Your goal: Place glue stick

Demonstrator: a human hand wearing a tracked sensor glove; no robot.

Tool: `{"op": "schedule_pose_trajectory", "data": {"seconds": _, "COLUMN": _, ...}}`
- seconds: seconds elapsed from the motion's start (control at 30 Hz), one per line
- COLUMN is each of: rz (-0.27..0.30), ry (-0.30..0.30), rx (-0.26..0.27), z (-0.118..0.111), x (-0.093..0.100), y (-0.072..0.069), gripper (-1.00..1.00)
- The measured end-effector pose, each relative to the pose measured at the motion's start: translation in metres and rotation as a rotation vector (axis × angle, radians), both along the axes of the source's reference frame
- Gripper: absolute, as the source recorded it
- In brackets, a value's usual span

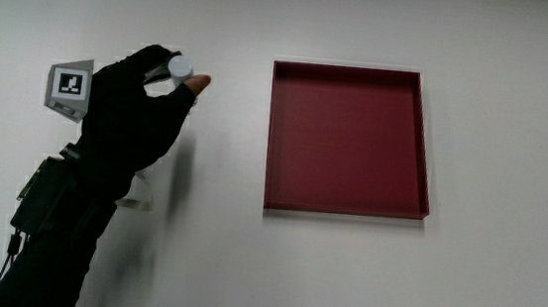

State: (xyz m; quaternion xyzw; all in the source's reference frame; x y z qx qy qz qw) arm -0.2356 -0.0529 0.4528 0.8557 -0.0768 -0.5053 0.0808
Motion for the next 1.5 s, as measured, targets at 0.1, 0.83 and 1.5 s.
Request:
{"op": "schedule_pose_trajectory", "data": {"seconds": 0.1, "rz": -0.035, "ry": -0.039, "rx": -0.029, "z": 0.015, "x": -0.012, "y": 0.002, "gripper": 0.0}}
{"op": "schedule_pose_trajectory", "data": {"seconds": 0.83, "rz": -0.104, "ry": -0.057, "rx": -0.103, "z": 0.06, "x": -0.037, "y": 0.015, "gripper": 0.0}}
{"op": "schedule_pose_trajectory", "data": {"seconds": 1.5, "rz": -0.117, "ry": -0.009, "rx": -0.126, "z": 0.066, "x": -0.043, "y": 0.014, "gripper": -0.17}}
